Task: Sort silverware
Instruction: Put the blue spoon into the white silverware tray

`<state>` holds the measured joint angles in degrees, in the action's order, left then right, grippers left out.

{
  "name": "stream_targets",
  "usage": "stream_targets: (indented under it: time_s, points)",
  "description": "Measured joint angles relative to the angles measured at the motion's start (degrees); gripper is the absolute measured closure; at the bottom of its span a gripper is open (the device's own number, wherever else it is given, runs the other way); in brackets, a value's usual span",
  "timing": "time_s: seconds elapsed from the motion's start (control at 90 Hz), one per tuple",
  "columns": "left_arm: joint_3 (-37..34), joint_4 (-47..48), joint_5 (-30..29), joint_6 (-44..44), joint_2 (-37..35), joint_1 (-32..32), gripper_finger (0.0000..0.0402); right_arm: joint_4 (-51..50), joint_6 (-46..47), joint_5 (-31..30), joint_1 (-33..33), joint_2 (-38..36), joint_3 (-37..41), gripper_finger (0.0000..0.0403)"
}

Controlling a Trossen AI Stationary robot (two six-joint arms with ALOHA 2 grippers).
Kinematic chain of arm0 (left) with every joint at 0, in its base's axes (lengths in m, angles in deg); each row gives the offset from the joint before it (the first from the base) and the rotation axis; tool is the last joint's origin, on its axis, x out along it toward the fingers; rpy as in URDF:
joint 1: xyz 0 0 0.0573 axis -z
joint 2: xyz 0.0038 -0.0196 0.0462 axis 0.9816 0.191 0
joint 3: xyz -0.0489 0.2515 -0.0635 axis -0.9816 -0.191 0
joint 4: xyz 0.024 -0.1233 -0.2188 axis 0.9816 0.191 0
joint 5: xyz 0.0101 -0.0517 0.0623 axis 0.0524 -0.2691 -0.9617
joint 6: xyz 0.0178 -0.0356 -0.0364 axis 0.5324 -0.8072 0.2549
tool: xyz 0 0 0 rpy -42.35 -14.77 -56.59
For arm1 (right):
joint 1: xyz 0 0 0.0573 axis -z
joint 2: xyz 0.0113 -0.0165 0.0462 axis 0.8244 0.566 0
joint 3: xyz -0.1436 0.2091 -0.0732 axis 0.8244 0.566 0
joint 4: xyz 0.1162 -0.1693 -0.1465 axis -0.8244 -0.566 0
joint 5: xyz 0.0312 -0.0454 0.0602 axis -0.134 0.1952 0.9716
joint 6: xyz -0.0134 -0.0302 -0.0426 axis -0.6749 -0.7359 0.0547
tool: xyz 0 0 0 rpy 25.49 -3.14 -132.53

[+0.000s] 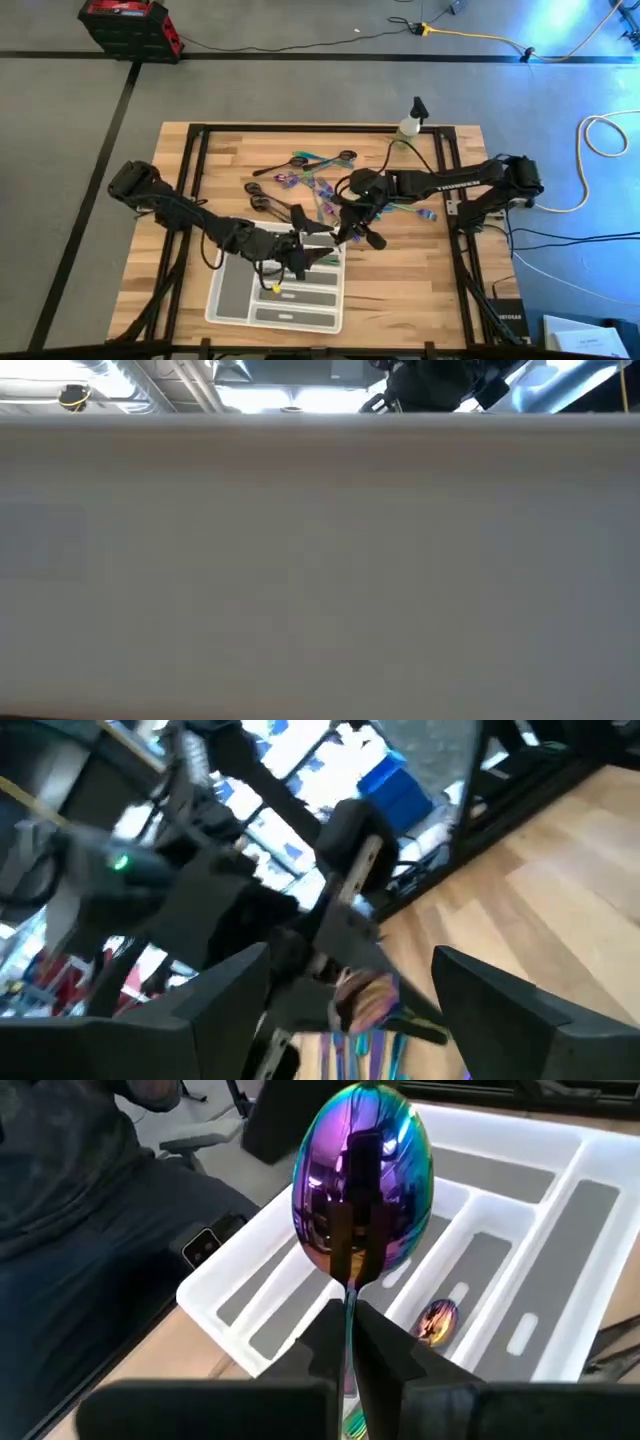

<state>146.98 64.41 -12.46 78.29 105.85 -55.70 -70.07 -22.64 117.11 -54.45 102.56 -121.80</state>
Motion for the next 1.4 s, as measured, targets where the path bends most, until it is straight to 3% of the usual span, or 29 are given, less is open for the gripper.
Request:
stream_targets:
  time_s: [0.156,0.433,0.867,1.178,1.4]
  points:
    - [3.3,9.6,8.6,-3.7,0.0,-1.5,0.0135,-0.5,0.0,-0.5,0.0,0.0,0.0,0.0403]
    - [3.6,9.8,8.5,-3.2,0.0,-4.4,0.0162,-1.2,0.2,-1.0,0.0,0.0,0.0,0.0403]
    - [3.6,11.7,11.2,-0.7,0.0,-5.3,0.0169,-3.1,0.2,-2.6,0.0,0.0,0.0,0.0403]
    - [3.6,10.6,10.4,-0.3,0.0,-5.2,0.0307,-3.6,0.3,-2.6,0.0,0.0,0.0,0.0403]
    - [3.6,11.1,10.3,0.6,0.0,-5.2,0.0325,-3.9,1.2,-2.6,0.0,0.0,0.0,0.0403]
